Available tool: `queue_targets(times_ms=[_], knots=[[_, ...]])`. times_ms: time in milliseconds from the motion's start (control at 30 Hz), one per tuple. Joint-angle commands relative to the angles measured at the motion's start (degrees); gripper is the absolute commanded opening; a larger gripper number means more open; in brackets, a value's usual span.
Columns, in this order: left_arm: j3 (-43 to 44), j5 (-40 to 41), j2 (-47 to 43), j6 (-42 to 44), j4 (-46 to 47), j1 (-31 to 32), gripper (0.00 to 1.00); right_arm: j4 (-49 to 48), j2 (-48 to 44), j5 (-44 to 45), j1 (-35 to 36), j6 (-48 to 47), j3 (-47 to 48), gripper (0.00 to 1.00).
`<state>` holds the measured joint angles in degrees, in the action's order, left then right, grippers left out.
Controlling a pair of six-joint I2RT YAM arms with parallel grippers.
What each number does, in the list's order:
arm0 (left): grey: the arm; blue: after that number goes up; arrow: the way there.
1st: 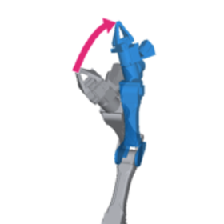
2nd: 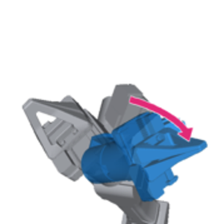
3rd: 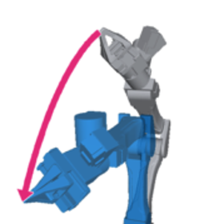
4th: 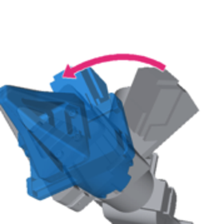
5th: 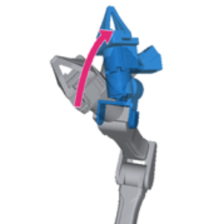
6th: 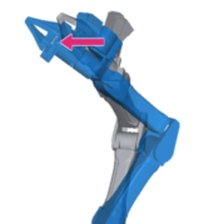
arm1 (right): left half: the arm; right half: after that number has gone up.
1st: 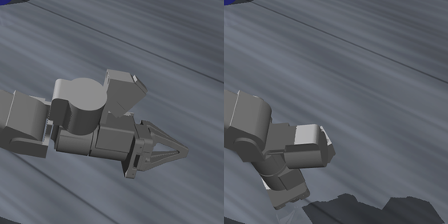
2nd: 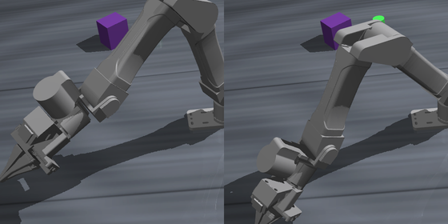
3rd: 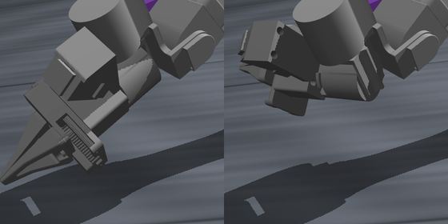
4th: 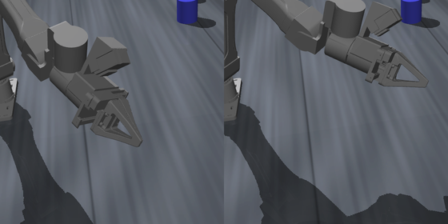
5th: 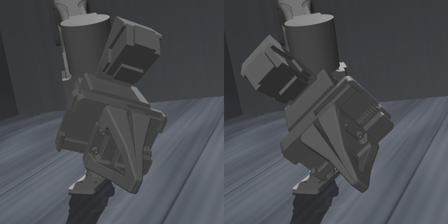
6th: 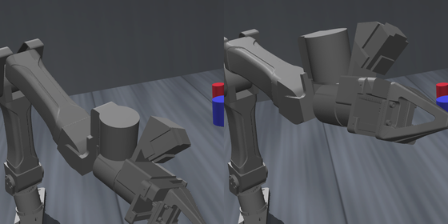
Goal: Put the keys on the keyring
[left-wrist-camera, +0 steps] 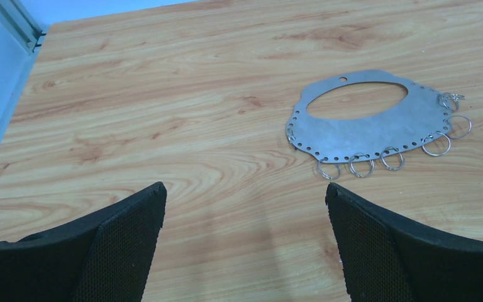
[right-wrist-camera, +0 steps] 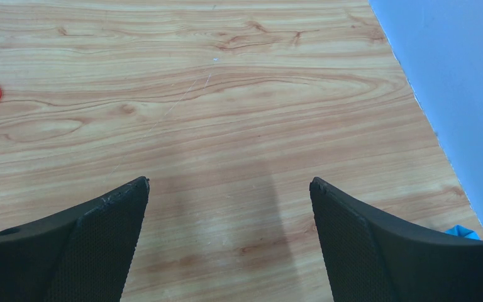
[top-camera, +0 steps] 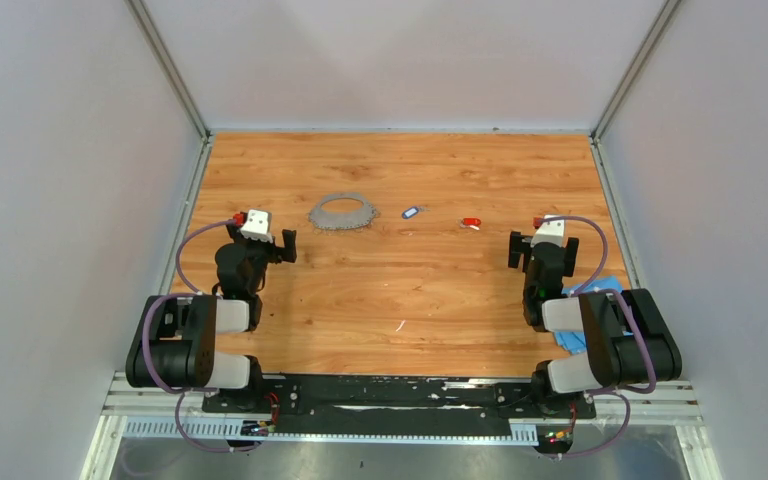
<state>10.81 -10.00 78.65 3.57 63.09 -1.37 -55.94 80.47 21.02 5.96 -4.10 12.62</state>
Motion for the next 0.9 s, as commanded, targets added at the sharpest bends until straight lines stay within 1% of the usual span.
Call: queue_targets(times_ms=[0,200,233,300,367,400,433,467,500,533,567,600,667,733,767,800,867], knots=[[-0.30,0.68,0.22,-0.06,0.54,-0.05,1.00,-0.97,-0.66,0.47,-0.88,0.67,0.64,1.00],[-0.56,0.47,0.10,0.13,1.27,-0.08,1.00,-0.84,-0.49,0.47,-0.95,1.13,0.62,1.00],[-0.19,0.14,-0.30,0.02,0.16,-0.12,1.00,-1.25,-0.70,0.10,-1.29,1.49,0.34,1.00],[2.46,-1.36,-3.27,0.56,-7.17,-0.13,1.00,-1.35,-1.54,0.67,-1.98,2.51,-0.16,1.00],[7.69,-1.94,-6.45,0.81,-18.75,-0.13,1.00,-2.55,-3.54,-1.23,-1.19,-0.89,-0.56,1.00],[10.03,-2.44,-7.53,1.15,-23.58,-0.13,1.00,1.16,-6.09,1.97,0.75,-2.46,0.43,1.00],[11.97,-3.16,-8.45,1.88,-27.16,-0.13,1.00,8.11,-9.18,4.24,2.22,-2.54,2.51,1.00],[13.47,-3.86,-9.10,2.93,-30.39,-0.08,1.00,17.31,-12.58,5.84,2.47,0.15,5.57,1.00],[15.17,-4.22,-9.54,3.84,-33.34,0.01,1.00,28.13,-15.79,7.73,2.32,6.53,9.72,1.00],[16.87,-4.59,-10.09,4.55,-37.11,0.19,1.00,34.90,-17.98,6.31,2.21,9.47,12.99,1.00],[18.60,-4.85,-10.27,5.03,-40.36,0.22,1.00,37.40,-19.80,3.26,2.15,10.70,15.66,1.00],[20.95,-5.39,-10.23,5.45,-43.39,0.29,1.00,37.06,-21.03,-0.06,2.07,14.15,16.18,1.00],[24.59,-7.28,-9.50,6.12,-49.63,0.65,1.00,34.21,-22.06,-2.83,2.00,22.98,17.45,1.00],[28.96,-7.29,-7.81,7.13,-56.72,1.68,1.00,40.11,-21.27,-4.63,2.09,28.22,22.10,1.00],[31.26,-6.50,-6.74,7.37,-59.81,2.74,1.00,43.70,-20.19,-6.85,2.05,27.38,24.83,1.00],[33.84,-4.58,-5.57,8.24,-65.02,3.37,1.00,44.72,-18.49,-10.24,2.09,26.09,26.83,1.00],[39.48,2.52,-2.74,10.49,-71.82,5.52,1.00,44.75,-12.74,-18.99,2.69,21.60,31.58,1.00]])
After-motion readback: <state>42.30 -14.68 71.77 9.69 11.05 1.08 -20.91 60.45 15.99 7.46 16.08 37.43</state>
